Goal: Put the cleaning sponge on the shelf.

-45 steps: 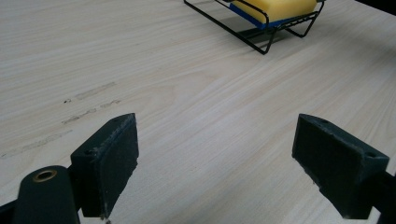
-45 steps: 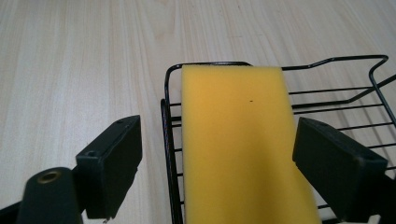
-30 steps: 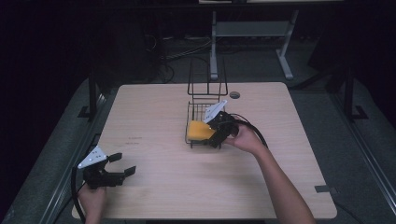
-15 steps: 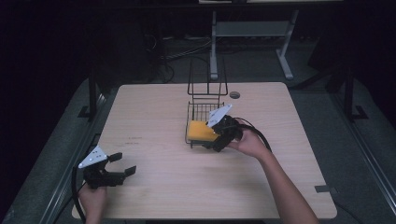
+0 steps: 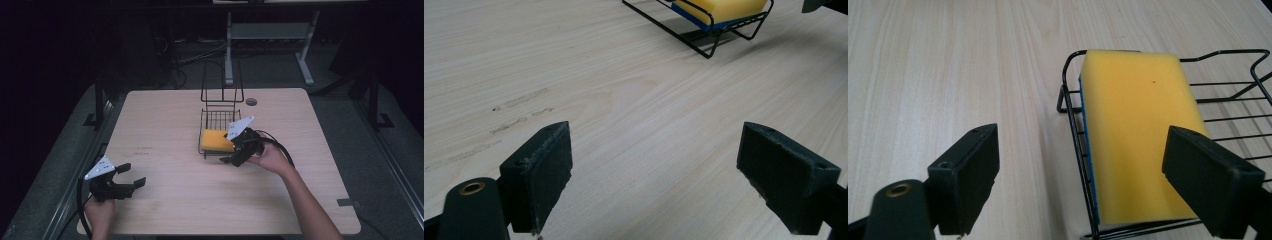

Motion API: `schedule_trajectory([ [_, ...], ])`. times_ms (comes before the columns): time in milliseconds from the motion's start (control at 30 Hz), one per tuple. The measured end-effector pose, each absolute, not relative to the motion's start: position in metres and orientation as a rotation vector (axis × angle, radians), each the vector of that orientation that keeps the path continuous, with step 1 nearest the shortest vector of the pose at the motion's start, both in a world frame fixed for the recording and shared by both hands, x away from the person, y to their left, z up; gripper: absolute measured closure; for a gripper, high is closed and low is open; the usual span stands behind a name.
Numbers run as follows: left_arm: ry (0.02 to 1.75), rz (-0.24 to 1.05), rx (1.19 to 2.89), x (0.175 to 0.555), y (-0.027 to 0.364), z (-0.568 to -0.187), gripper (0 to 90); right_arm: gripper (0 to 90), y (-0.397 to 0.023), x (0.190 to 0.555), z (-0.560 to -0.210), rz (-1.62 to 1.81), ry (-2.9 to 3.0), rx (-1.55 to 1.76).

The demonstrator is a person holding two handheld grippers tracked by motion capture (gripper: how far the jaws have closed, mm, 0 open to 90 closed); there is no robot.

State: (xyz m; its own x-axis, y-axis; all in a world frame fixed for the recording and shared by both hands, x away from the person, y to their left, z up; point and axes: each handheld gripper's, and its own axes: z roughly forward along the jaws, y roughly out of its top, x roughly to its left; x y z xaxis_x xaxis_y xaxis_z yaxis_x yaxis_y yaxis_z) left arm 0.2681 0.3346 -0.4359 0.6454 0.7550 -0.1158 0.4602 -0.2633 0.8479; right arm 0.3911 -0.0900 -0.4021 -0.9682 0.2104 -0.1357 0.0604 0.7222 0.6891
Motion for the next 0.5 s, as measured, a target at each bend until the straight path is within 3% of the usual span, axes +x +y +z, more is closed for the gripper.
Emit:
schedule_trajectory([
  [500, 0.945, 0.382, 1.919, 0.266, 0.332, -0.436, 14.1, 15.0, -0.114, 0.369, -0.406, 1.046, 2.733, 0.256],
])
